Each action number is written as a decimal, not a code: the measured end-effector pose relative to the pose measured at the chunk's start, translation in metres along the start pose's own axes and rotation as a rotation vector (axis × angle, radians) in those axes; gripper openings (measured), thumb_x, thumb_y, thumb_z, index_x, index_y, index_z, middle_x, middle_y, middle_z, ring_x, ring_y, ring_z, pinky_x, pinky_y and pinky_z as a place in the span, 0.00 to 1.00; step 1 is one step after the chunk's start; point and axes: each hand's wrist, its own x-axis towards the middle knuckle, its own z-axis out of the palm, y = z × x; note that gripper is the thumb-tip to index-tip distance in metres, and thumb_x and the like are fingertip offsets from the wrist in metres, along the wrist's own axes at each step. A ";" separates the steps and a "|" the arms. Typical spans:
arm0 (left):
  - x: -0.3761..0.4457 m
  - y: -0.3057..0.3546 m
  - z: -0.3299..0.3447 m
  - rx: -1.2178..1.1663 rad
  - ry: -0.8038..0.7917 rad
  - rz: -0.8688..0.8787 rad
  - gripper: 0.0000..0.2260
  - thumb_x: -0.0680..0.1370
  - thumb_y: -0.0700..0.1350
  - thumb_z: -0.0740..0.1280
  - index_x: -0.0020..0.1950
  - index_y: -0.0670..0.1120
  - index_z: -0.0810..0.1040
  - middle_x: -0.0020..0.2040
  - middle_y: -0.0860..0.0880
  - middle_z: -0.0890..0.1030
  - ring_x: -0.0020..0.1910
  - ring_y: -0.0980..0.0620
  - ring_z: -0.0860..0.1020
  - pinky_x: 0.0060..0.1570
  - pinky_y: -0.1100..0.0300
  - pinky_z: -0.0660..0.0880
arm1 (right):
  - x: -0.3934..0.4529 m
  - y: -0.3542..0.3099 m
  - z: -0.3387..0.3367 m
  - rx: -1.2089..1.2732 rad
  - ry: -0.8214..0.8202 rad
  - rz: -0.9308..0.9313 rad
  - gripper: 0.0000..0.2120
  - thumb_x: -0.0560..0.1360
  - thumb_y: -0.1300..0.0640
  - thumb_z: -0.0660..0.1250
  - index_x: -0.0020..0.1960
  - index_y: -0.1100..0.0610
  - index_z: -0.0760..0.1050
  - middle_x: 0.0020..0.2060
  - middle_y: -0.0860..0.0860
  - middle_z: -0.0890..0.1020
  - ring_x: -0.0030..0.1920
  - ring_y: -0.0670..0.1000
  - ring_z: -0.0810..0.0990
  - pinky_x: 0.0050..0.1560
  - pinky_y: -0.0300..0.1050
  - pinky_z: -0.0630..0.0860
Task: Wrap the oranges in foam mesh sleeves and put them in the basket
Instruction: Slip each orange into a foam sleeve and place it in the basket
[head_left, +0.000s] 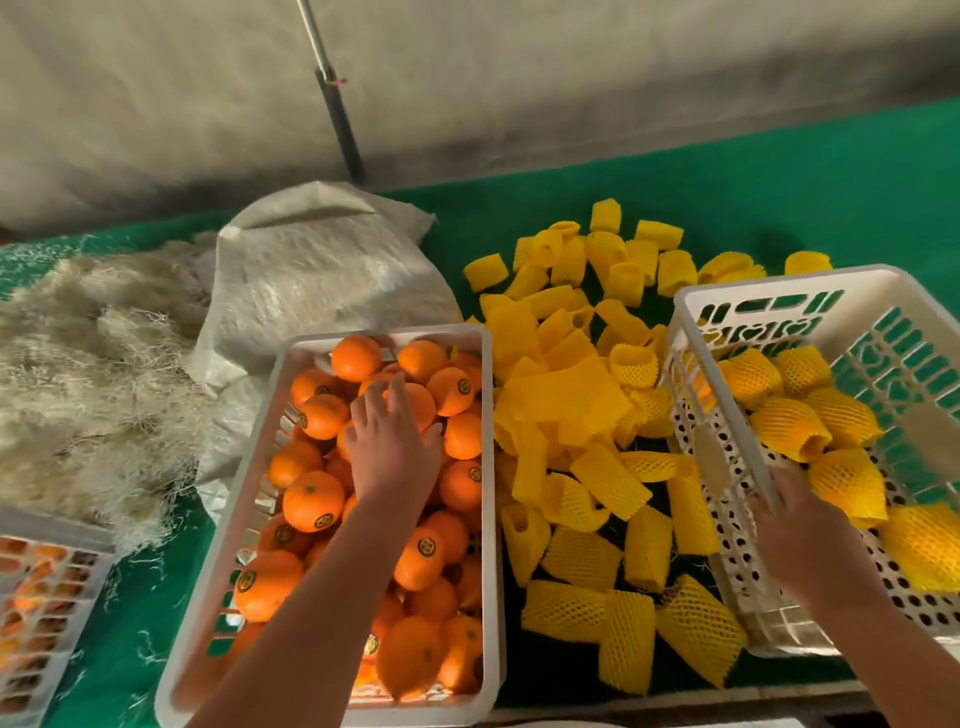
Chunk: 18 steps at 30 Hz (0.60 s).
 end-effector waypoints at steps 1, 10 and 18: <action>0.005 -0.001 0.004 0.001 -0.025 -0.004 0.37 0.76 0.56 0.74 0.80 0.48 0.61 0.75 0.45 0.67 0.75 0.41 0.64 0.67 0.40 0.70 | 0.000 0.000 0.000 -0.006 0.005 -0.001 0.21 0.83 0.46 0.58 0.73 0.52 0.70 0.36 0.43 0.74 0.33 0.42 0.73 0.30 0.38 0.67; -0.001 -0.007 -0.001 -0.291 0.056 -0.020 0.35 0.71 0.56 0.79 0.73 0.52 0.69 0.67 0.48 0.75 0.66 0.44 0.73 0.62 0.45 0.76 | -0.015 -0.018 -0.004 -0.098 0.265 -0.297 0.24 0.79 0.49 0.70 0.72 0.53 0.70 0.67 0.52 0.75 0.66 0.56 0.75 0.63 0.60 0.76; -0.107 0.045 -0.014 -0.664 -0.152 0.195 0.33 0.69 0.70 0.73 0.70 0.65 0.65 0.64 0.71 0.67 0.61 0.67 0.71 0.53 0.66 0.73 | -0.023 -0.085 0.078 -0.382 -0.310 -0.578 0.13 0.84 0.51 0.61 0.64 0.48 0.80 0.80 0.54 0.62 0.76 0.58 0.66 0.69 0.56 0.72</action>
